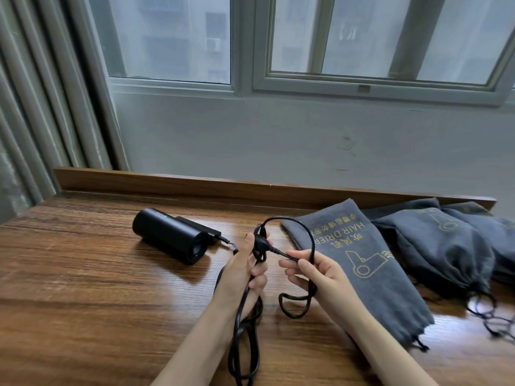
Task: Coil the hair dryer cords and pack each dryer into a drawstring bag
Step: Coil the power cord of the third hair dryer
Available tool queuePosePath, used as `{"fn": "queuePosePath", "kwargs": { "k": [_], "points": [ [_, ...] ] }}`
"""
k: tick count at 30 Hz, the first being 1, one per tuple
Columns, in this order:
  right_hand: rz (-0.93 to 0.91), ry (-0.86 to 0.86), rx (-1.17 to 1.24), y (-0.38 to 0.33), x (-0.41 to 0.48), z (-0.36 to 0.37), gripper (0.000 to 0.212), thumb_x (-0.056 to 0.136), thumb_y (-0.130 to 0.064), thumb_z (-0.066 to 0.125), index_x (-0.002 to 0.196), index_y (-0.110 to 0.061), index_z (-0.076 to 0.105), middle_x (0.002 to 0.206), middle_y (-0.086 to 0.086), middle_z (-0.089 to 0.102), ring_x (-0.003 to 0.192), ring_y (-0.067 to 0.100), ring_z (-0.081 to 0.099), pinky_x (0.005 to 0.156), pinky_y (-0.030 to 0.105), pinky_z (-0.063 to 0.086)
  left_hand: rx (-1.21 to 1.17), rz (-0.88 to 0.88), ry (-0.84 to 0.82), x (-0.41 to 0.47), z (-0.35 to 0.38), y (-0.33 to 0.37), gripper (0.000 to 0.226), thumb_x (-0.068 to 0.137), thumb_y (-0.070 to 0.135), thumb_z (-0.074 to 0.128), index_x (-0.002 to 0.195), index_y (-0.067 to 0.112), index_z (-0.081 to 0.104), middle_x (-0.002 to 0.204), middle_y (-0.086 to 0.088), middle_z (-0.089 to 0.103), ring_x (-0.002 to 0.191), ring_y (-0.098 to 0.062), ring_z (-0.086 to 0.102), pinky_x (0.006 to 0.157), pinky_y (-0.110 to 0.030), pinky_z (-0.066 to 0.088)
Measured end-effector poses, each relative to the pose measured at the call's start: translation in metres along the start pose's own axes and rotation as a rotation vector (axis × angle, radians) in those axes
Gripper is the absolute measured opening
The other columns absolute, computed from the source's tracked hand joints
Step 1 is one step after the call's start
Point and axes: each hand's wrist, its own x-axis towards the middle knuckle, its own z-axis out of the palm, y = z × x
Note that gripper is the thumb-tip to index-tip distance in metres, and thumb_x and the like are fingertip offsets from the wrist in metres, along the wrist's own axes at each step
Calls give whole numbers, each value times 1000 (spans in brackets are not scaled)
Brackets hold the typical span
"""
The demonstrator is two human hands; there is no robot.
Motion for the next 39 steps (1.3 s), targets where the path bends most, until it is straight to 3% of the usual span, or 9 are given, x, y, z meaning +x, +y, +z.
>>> {"fn": "queuePosePath", "kwargs": {
  "k": [9, 13, 17, 22, 26, 28, 31, 35, 39],
  "points": [
    [-227, 228, -137, -8, 1, -2, 21, 93, -2, 47, 98, -9, 66, 86, 5, 75, 75, 8, 68, 68, 15, 53, 39, -107, 25, 0, 6, -3, 38, 69, 28, 64, 100, 7, 55, 72, 3, 52, 35, -1, 29, 29, -9, 18],
    [-215, 111, -212, -3, -3, 10, 20, 89, 6, 50, 99, -4, 66, 88, 4, 75, 80, 11, 69, 73, 19, 55, 12, -109, 25, -2, 9, -9, 48, 71, 25, 62, 114, 7, 48, 75, 0, 46, 34, -1, 30, 29, -8, 19],
    [-200, 42, -323, 6, -3, 21, 21, 86, 8, 56, 91, -11, 62, 73, -1, 72, 73, 7, 68, 70, 17, 51, 108, -122, 21, -2, 11, -16, 34, 78, 26, 60, 98, -1, 53, 64, -5, 40, 35, -1, 31, 29, -8, 21],
    [-115, 9, -290, 0, -2, 13, 15, 84, 7, 59, 87, -8, 59, 69, 1, 70, 72, 13, 65, 73, 27, 54, 233, -84, 77, -2, 14, -21, 23, 94, 27, 49, 94, 9, 63, 65, -1, 42, 40, -1, 31, 31, -11, 20],
    [-129, -9, -425, -14, -2, 6, 25, 78, 9, 66, 93, -10, 64, 90, 0, 70, 83, 6, 66, 76, 18, 51, 541, 202, 168, -1, 12, -13, 23, 96, 26, 47, 108, 27, 67, 78, 9, 67, 56, -6, 52, 47, -12, 37],
    [-131, 22, -446, -21, -1, -1, 41, 78, 4, 68, 111, -18, 57, 110, -2, 64, 98, 2, 61, 82, 14, 48, 826, 500, 260, -3, 7, -6, 23, 95, 18, 49, 103, 34, 64, 86, 13, 66, 74, 2, 59, 63, -8, 42],
    [-285, 122, -556, -26, -4, -2, 60, 79, -18, 72, 130, -28, 43, 131, -14, 49, 121, -4, 44, 97, 13, 39, 1347, 801, 261, -8, 0, -6, 28, 89, 9, 57, 108, 27, 66, 86, 8, 60, 74, -3, 56, 62, -14, 41],
    [-550, -11, -909, -15, -5, 9, 50, 78, -23, 72, 122, -35, 52, 131, -11, 47, 126, 6, 35, 105, 14, 26, 1552, 736, 48, -9, 7, -25, 26, 85, 6, 58, 106, 17, 68, 93, 0, 61, 79, -14, 57, 64, -26, 44],
    [-535, 142, -655, -21, -4, 6, 14, 86, -24, 58, 94, -23, 69, 104, -9, 67, 102, 15, 58, 88, 17, 45, 1497, 735, 1, -6, 8, -25, 25, 87, 16, 62, 111, 19, 67, 89, 9, 55, 73, -2, 50, 63, -15, 39]
  ]
}}
